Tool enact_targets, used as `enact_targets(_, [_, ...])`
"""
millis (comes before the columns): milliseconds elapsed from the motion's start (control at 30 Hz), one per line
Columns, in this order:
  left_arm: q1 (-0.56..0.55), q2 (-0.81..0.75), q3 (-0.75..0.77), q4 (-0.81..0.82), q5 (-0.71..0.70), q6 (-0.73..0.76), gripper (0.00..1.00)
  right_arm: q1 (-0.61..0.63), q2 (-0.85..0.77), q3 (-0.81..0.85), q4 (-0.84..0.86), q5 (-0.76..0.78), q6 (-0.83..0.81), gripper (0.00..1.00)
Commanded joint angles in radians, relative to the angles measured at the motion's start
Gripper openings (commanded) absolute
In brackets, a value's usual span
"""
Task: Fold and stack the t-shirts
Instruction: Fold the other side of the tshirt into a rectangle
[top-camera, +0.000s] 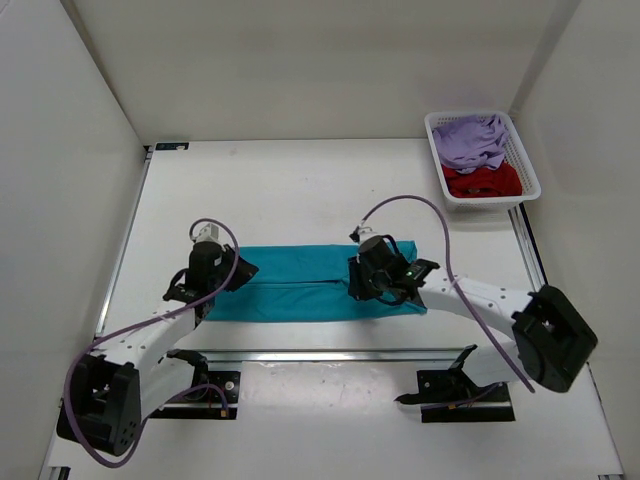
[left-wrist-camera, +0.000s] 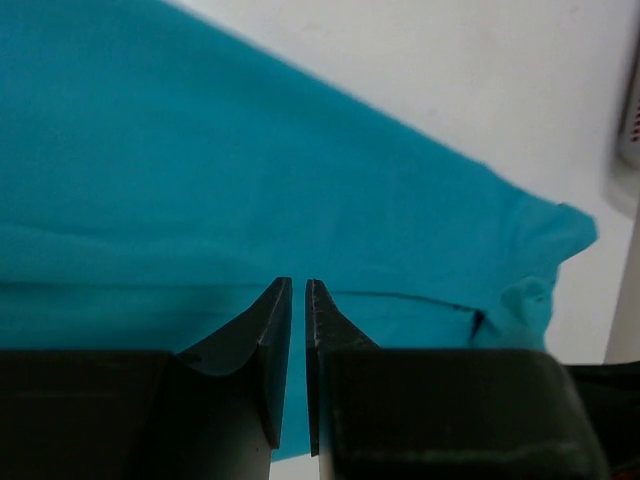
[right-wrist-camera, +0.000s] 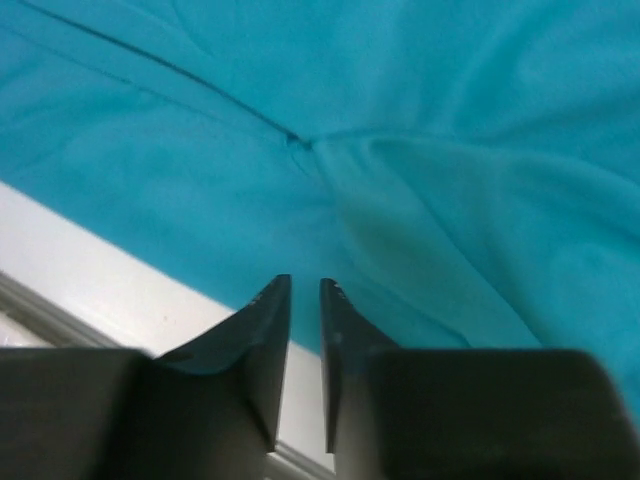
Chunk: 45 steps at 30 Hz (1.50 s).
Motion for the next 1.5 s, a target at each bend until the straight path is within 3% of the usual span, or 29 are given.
enact_targets(0, [-0.013, -0.017, -0.060, 0.075, 0.008, -0.026, 0.22, 0.010, 0.073, 0.073, 0.052, 0.071, -0.082, 0.20])
enact_targets(167, [0.021, -0.068, -0.101, 0.089, 0.013, -0.009, 0.23, -0.004, 0.182, 0.118, 0.047, 0.044, -0.099, 0.26])
enact_targets(533, [0.318, -0.027, -0.104, 0.106, 0.106, 0.008, 0.24, 0.036, 0.291, 0.175, -0.031, 0.172, -0.084, 0.25])
enact_targets(733, [0.406, 0.068, -0.106, 0.141, 0.155, -0.010, 0.24, 0.045, 0.289, 0.190, -0.049, 0.197, -0.084, 0.03])
enact_targets(833, [0.443, 0.082, -0.126, 0.143, 0.142, -0.021, 0.23, 0.047, 0.277, 0.199, -0.066, 0.173, -0.088, 0.00])
enact_targets(1100, [0.487, 0.042, -0.136, 0.123, 0.094, -0.022, 0.18, 0.024, 0.171, 0.271, -0.174, 0.004, -0.100, 0.00])
enact_targets(1333, [0.464, -0.023, -0.083, 0.069, 0.067, -0.012, 0.11, 0.042, 0.242, 0.245, -0.175, -0.147, -0.079, 0.01])
enact_targets(1433, [0.405, -0.025, -0.063, 0.043, 0.002, 0.019, 0.02, 0.058, 0.269, 0.253, -0.163, -0.170, -0.079, 0.11])
enact_targets(1467, [0.398, -0.015, -0.064, 0.043, -0.007, 0.022, 0.00, 0.059, 0.266, 0.254, -0.166, -0.167, -0.081, 0.19])
